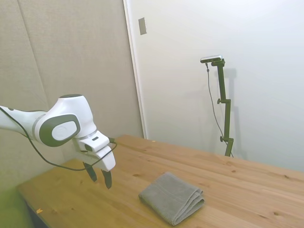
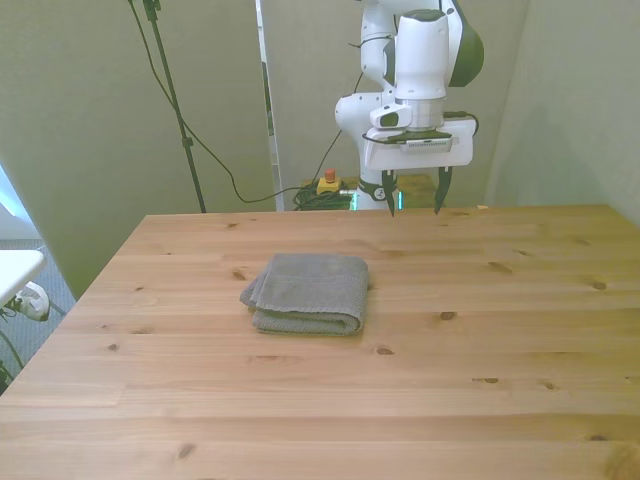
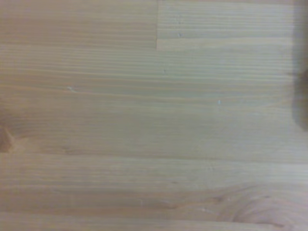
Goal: Unfold the towel
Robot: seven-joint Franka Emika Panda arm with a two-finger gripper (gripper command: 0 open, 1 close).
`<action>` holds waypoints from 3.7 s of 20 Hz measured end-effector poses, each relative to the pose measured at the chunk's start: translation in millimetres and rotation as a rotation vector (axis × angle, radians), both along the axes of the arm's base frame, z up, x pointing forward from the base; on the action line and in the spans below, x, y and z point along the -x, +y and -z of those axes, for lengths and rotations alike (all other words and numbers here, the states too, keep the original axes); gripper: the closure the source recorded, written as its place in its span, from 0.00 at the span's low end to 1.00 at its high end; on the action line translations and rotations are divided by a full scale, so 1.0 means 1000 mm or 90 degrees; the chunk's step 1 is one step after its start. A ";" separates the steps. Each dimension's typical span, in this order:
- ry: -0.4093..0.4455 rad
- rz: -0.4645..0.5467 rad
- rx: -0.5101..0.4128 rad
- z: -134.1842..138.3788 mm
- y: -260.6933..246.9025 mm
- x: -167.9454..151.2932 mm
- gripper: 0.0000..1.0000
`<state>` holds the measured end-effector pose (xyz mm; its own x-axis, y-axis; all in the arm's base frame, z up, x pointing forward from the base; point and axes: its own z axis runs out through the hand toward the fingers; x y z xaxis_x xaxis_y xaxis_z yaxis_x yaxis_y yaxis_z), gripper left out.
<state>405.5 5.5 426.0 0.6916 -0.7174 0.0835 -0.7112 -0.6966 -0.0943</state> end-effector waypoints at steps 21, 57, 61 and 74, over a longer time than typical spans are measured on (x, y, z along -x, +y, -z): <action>-0.006 0.266 -0.039 0.028 -0.281 -0.016 0.00; -0.054 0.162 -0.258 0.079 -0.328 -0.025 1.00; -0.053 0.159 -0.257 0.079 -0.328 -0.028 1.00; -0.055 0.155 -0.258 0.076 -0.329 -0.034 1.00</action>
